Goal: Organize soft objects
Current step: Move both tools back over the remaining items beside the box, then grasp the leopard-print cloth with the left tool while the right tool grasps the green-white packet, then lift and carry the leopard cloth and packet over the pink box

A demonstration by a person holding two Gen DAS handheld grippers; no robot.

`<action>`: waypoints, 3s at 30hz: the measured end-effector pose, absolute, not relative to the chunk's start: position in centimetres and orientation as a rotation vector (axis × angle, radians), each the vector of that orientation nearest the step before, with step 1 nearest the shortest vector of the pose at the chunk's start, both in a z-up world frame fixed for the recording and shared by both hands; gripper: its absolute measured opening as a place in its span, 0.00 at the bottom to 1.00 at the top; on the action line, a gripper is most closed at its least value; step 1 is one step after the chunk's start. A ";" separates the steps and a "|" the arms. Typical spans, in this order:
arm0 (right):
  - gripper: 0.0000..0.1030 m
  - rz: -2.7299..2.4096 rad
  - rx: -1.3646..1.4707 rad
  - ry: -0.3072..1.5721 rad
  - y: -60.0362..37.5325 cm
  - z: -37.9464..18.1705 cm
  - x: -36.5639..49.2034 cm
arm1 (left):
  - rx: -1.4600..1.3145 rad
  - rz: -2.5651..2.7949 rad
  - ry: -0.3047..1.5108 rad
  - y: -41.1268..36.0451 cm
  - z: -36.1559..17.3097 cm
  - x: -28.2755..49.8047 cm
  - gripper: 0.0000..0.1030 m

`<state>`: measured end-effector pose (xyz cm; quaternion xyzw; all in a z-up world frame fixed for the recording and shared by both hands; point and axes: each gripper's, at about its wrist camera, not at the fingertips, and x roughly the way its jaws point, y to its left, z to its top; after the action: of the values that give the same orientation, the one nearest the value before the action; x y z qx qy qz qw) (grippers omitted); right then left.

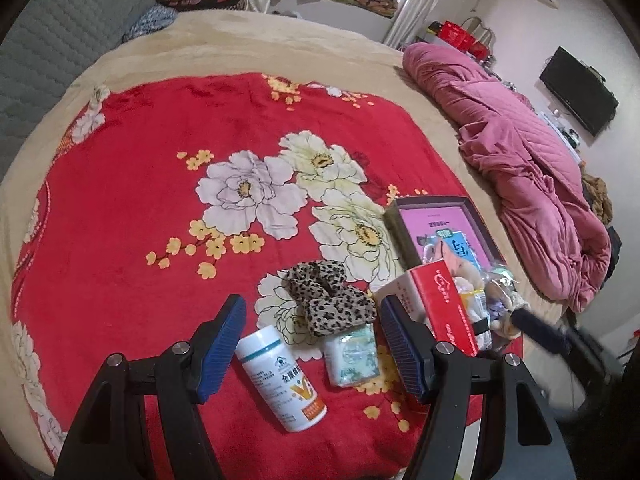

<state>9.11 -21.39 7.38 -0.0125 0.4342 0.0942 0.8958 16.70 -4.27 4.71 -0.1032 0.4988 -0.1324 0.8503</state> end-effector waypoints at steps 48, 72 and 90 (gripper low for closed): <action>0.58 0.003 -0.051 1.115 -15.2 -8.3 14.3 | -0.114 -0.607 1.512 -11.5 -12.1 29.1 0.69; 0.34 -0.102 -0.018 1.082 -16.4 -9.0 16.1 | -0.048 -0.573 1.516 -12.9 -12.5 29.2 0.57; 0.33 0.003 0.071 1.046 -19.0 -6.0 14.1 | -0.214 -0.602 1.522 -12.0 -12.1 28.1 0.16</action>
<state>14.13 -19.03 -5.96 0.0337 0.4995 0.0017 0.8657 28.10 -11.99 -12.14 -0.0952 0.6773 -0.2682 0.6784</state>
